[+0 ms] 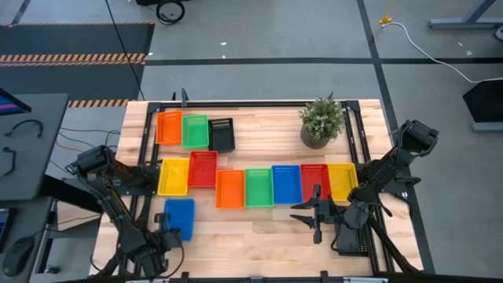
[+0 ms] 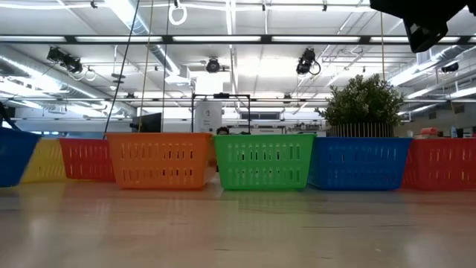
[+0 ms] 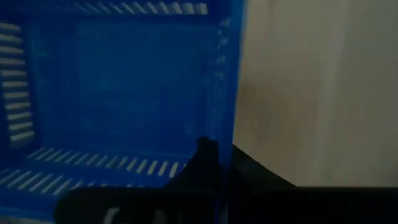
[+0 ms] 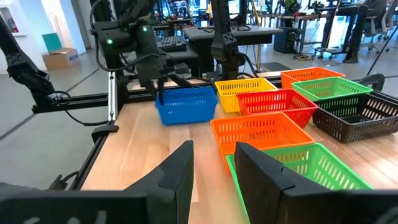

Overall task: Stack baskets by color
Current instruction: Stack the left blue bin on top of the right blue bin

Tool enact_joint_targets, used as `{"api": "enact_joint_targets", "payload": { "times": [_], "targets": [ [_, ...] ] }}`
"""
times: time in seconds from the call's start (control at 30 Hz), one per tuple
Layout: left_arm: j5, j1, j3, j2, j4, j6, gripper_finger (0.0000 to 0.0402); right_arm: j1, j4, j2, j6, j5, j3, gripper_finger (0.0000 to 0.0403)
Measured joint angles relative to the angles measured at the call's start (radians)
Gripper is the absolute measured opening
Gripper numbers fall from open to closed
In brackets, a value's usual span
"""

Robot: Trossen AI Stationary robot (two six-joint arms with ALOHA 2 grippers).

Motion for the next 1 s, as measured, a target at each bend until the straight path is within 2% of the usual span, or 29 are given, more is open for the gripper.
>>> {"api": "enact_joint_targets", "payload": {
  "times": [0.13,0.2,0.27,0.4,0.5,0.63,0.73,0.83,0.93,1.0],
  "targets": [
    [0.028,0.0,0.141,0.001,-0.063,0.038,0.0008,0.0,0.0,0.0,0.018,0.0,0.0,0.0122],
    [-0.007,0.001,0.239,0.001,-0.13,0.061,0.0006,0.0,0.007,0.0,0.022,-0.004,0.0,0.0122],
    [-0.087,0.005,0.34,0.001,-0.171,0.113,0.0006,0.0,0.044,0.0,0.02,-0.043,0.0,0.0122],
    [-0.295,0.026,0.492,0.0,-0.197,0.302,0.0006,0.016,0.215,0.0,-0.059,-0.216,0.001,0.0122],
    [-0.363,0.076,0.546,0.0,-0.196,0.468,0.0005,0.051,0.339,0.0,-0.18,-0.329,0.023,0.0122],
    [-0.432,0.197,0.553,0.0,-0.088,0.753,0.0004,0.111,0.398,-0.002,-0.346,-0.373,0.076,0.0122],
    [-0.409,0.332,0.507,-0.002,0.151,0.981,0.0003,0.154,0.397,-0.003,-0.428,-0.373,0.109,0.0122],
    [-0.281,0.484,0.418,0.001,0.419,1.15,0.0003,0.196,0.397,-0.003,-0.48,-0.366,0.125,0.0122],
    [-0.122,0.639,0.332,0.026,0.675,1.212,0.0004,0.236,0.396,-0.003,-0.508,-0.314,0.133,0.0122],
    [-0.089,0.72,0.305,0.063,0.763,1.213,0.0004,0.258,0.397,-0.003,-0.517,-0.265,0.135,0.0122]
  ]
}}
